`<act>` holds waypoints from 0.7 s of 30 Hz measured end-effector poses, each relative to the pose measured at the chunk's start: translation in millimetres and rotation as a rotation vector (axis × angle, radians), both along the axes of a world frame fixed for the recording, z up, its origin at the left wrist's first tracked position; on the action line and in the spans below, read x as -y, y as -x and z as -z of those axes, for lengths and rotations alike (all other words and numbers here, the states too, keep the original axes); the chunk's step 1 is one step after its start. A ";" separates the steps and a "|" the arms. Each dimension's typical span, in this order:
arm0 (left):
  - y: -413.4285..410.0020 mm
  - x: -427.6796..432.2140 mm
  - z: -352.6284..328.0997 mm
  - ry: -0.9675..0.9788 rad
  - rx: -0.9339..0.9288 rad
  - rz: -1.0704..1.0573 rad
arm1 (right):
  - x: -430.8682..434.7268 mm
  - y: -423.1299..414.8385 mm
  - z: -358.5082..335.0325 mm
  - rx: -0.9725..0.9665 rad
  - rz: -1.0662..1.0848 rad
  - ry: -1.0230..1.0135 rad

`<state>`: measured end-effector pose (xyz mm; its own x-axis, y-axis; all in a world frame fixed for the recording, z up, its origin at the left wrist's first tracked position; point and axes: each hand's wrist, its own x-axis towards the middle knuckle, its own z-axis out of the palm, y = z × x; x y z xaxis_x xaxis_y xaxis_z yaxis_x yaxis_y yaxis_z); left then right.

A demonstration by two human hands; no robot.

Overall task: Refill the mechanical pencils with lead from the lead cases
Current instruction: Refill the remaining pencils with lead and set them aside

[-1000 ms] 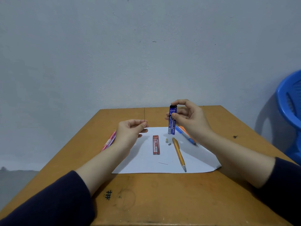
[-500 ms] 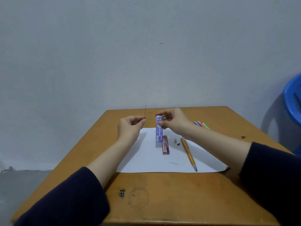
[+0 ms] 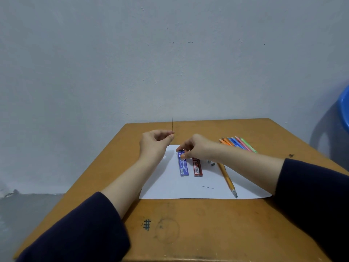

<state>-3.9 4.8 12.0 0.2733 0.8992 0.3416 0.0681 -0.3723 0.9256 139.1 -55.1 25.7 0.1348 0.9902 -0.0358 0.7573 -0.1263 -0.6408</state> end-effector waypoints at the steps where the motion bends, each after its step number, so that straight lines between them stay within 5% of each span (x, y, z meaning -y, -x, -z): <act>1: -0.1 -0.3 0.4 -0.001 0.000 0.004 | -0.8 -0.1 1.2 0.029 -0.004 0.003; 14: 0.1 1.9 0.0 -0.003 -0.003 0.007 | -0.9 -1.2 7.5 0.249 -0.030 0.009; 21: 0.3 5.8 -1.3 -0.004 -0.017 0.005 | 30.0 -3.6 -7.7 0.175 0.033 -0.102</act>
